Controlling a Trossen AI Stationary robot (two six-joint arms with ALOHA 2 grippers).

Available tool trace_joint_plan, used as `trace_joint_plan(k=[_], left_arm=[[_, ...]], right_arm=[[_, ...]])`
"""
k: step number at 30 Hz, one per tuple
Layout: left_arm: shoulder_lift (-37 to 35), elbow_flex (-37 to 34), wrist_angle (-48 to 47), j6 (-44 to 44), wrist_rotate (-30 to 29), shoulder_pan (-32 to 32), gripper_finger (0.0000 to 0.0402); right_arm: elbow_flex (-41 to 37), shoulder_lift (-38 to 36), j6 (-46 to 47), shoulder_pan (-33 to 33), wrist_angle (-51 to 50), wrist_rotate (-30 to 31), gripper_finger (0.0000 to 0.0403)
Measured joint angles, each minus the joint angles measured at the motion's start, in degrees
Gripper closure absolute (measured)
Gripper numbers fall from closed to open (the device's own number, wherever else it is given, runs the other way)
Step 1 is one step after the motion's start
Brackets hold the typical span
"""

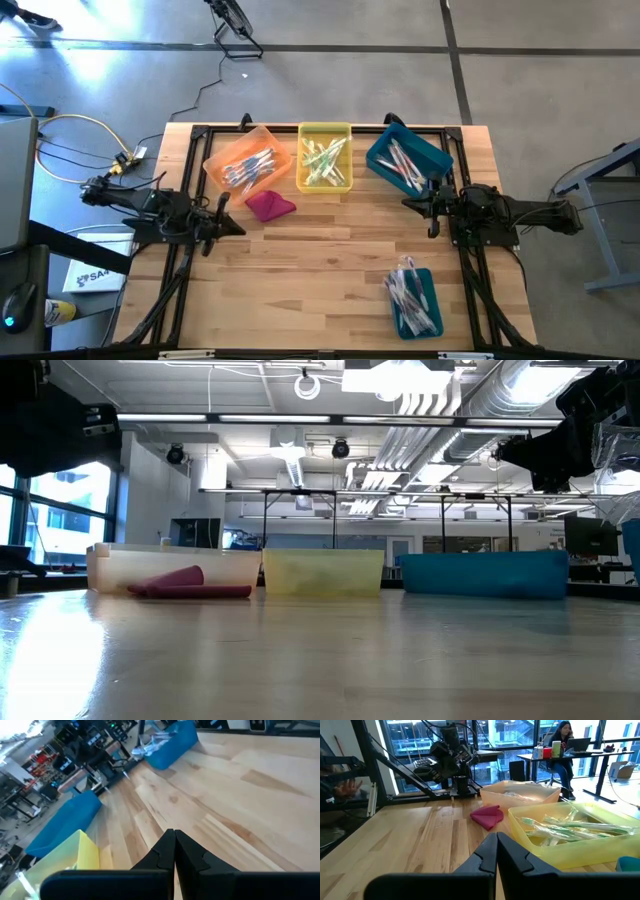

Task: Pick & Place Toothbrushes
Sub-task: Return to home position

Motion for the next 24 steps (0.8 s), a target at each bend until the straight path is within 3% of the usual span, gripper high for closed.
trace_joint_plan(k=[24], left_arm=[[0.4,-0.3,2.5,1.5,-0.1,0.0,0.0402]], right_arm=[[0.0,0.0,0.0,0.0,0.0,0.0,0.0401]])
